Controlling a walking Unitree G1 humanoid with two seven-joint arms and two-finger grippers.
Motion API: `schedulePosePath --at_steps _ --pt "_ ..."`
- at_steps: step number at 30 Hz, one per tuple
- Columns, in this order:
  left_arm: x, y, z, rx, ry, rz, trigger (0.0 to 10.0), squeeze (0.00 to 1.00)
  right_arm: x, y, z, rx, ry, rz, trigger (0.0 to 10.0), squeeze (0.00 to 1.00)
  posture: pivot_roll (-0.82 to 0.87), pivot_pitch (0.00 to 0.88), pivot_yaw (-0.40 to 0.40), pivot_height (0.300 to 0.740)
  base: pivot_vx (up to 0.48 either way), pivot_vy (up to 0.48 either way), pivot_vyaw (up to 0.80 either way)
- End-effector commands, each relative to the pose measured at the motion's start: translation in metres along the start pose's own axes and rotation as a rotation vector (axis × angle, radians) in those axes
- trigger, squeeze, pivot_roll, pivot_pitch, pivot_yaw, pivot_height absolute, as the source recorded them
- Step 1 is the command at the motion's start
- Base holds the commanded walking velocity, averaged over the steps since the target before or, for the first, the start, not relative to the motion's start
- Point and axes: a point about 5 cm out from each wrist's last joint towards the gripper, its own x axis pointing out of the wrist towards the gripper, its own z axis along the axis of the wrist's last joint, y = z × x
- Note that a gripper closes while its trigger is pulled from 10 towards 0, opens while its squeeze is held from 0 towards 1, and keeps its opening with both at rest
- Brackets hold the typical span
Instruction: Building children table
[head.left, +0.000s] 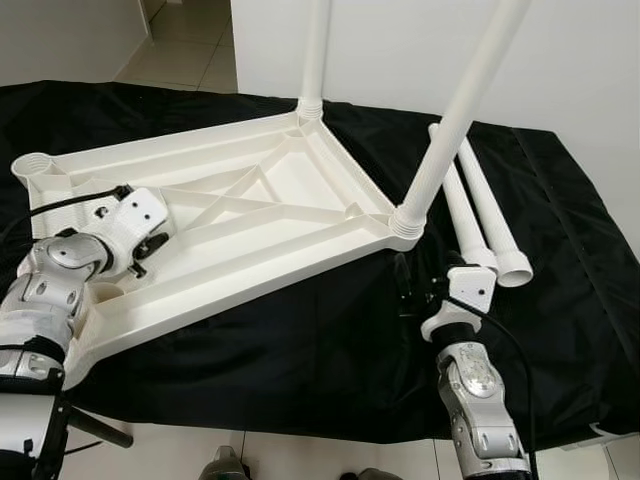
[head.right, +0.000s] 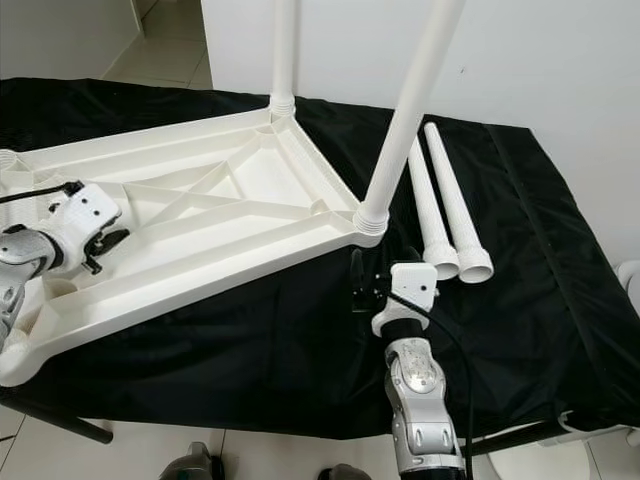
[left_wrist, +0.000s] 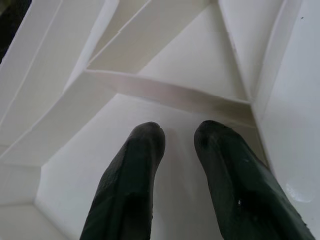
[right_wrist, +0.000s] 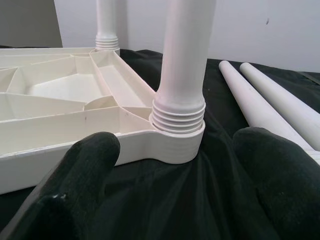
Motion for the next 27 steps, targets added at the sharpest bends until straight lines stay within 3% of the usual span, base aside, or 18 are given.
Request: schedulePosePath --at_steps 1,4,14,18,22,23,27 --pt "0.003 -0.02 0.004 0.026 -0.019 -0.235 10.0 0.0 0.0 -0.004 -0.002 -0.003 0.004 -0.011 10.0 0.0 0.05 0.031 -0.055 0.74 0.0 0.0 0.0" --pt "-0.004 -0.029 0.015 0.036 -0.069 -0.339 10.0 0.0 0.001 -0.006 -0.002 -0.007 0.002 -0.017 10.0 0.0 0.05 0.031 -0.051 0.74 0.0 0.0 0.0" --pt "-0.016 -0.04 0.025 0.06 -0.116 -0.443 10.0 0.0 0.004 -0.006 -0.003 -0.002 0.011 -0.003 10.0 0.0 0.06 0.034 -0.058 0.74 0.0 0.0 0.0" --pt "-0.013 -0.029 0.019 0.049 -0.097 -0.361 10.0 0.0 0.004 -0.006 -0.003 -0.003 0.012 0.01 10.0 0.0 0.06 0.034 -0.065 0.74 0.0 0.0 0.0" --pt "-0.01 -0.014 0.021 0.023 -0.13 -0.245 10.0 0.0 0.004 -0.006 -0.003 -0.003 0.013 0.012 10.0 0.0 0.06 0.034 -0.066 0.74 0.0 0.0 0.0" --pt "-0.01 -0.004 0.027 0.01 -0.178 -0.183 10.0 0.0 0.004 -0.007 -0.003 -0.002 0.013 0.013 10.0 0.0 0.06 0.033 -0.063 0.74 0.0 0.0 0.0" --pt "-0.011 0.0 0.032 0.003 -0.208 -0.164 10.0 0.0 0.003 -0.007 -0.003 -0.003 0.013 0.014 10.0 0.0 0.06 0.033 -0.063 0.74 0.0 0.0 0.0"
